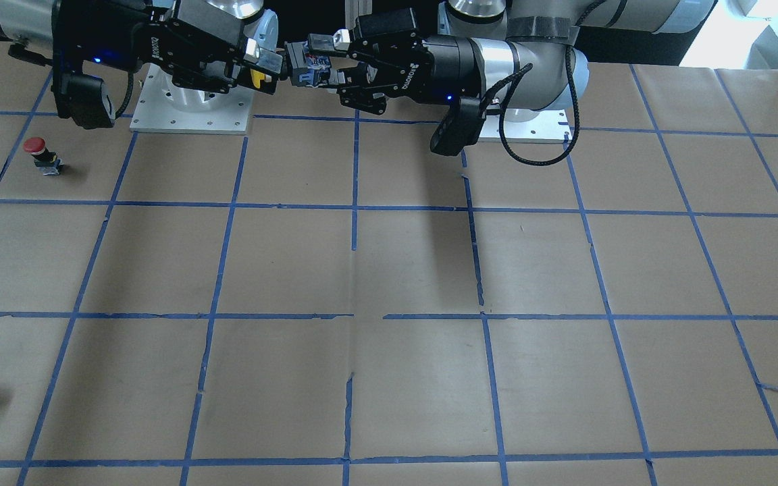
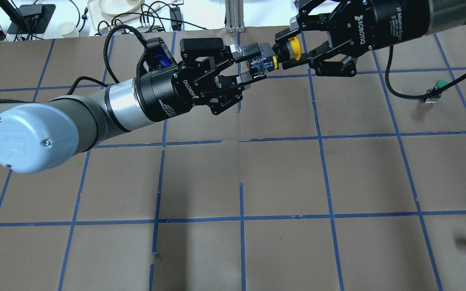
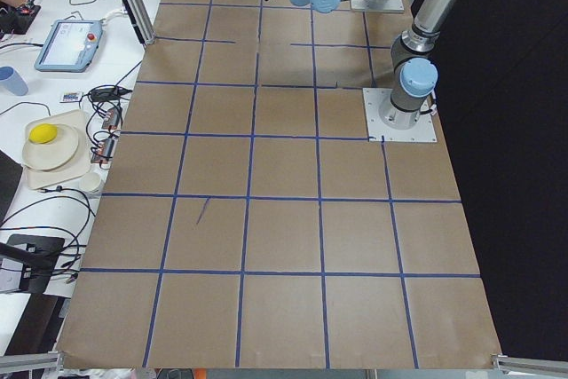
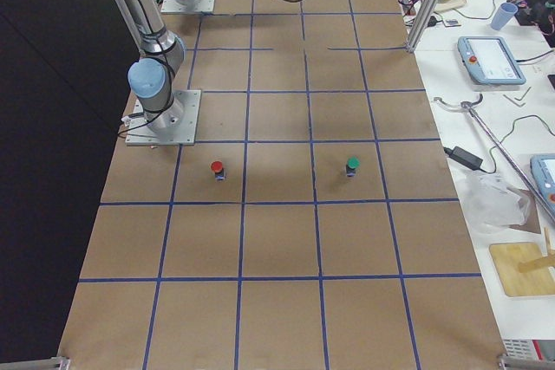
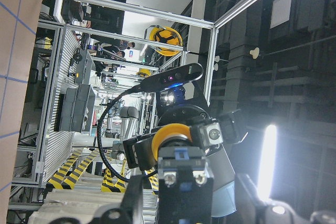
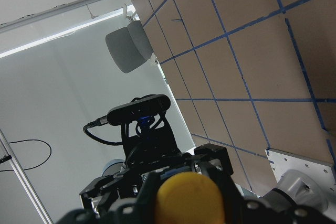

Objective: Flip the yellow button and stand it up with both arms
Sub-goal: 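Close the right gripper on the yellow cap and open the left gripper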

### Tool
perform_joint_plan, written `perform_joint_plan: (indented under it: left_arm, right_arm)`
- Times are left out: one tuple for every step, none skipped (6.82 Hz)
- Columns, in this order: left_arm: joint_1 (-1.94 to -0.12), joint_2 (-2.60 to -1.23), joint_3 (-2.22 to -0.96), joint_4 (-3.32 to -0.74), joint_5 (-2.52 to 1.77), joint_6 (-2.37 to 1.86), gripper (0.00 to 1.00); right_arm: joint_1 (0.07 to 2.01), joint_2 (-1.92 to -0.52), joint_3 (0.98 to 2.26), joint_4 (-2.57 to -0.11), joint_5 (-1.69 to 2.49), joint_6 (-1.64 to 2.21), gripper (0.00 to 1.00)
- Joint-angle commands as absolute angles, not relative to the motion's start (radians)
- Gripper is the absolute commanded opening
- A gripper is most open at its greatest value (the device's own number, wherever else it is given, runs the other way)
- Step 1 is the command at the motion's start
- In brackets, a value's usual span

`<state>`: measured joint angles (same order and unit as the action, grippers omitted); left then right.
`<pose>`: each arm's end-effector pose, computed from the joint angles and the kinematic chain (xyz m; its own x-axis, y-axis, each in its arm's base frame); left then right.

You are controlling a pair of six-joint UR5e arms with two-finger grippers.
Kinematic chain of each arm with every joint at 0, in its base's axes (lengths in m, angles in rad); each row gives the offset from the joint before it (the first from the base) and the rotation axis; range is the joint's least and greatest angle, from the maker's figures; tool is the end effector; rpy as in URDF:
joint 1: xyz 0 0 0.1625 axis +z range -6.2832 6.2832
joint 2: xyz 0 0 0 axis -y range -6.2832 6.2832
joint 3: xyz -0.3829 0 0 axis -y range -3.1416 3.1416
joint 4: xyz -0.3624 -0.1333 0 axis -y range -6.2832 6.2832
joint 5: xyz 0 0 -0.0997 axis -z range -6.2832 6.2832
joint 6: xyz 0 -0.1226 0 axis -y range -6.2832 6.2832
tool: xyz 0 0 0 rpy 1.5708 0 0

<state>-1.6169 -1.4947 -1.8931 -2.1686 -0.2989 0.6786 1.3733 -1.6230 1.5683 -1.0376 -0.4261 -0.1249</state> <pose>-0.2694 -0.4036 0.4054 0.2226 -0.1493 0.9634 -0.1401 0.9730 0.1832 0.1603 -0.4472 0.4738 -0.3422 0.3800 -0.8594 0.1326 0.9250 0.3562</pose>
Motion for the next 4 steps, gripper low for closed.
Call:
perform_joint_plan:
  left_arm:
    - [-1.580,-1.480,-1.884,-2.177,-0.182,0.672,0.97]
    - [-1.493,-1.479,-1.873,-2.177,-0.067,0.661,0.97]
    - [-1.427,-1.489,-1.871,-2.165,0.075,0.661,0.97]
    - [-1.384,-1.497,-1.870,-2.154,0.136,0.661,0.97]
  right_arm:
    - [1.358,-1.621,1.566,-1.040,-0.460,-0.121,0.24]
    - [1.310,-1.623,1.551,-1.040,-0.535,-0.127,0.24]
    - [1.249,-1.623,1.537,-1.049,-0.626,-0.129,0.24]
    - [1.226,-1.624,1.546,-1.133,-0.804,-0.124,0.24]
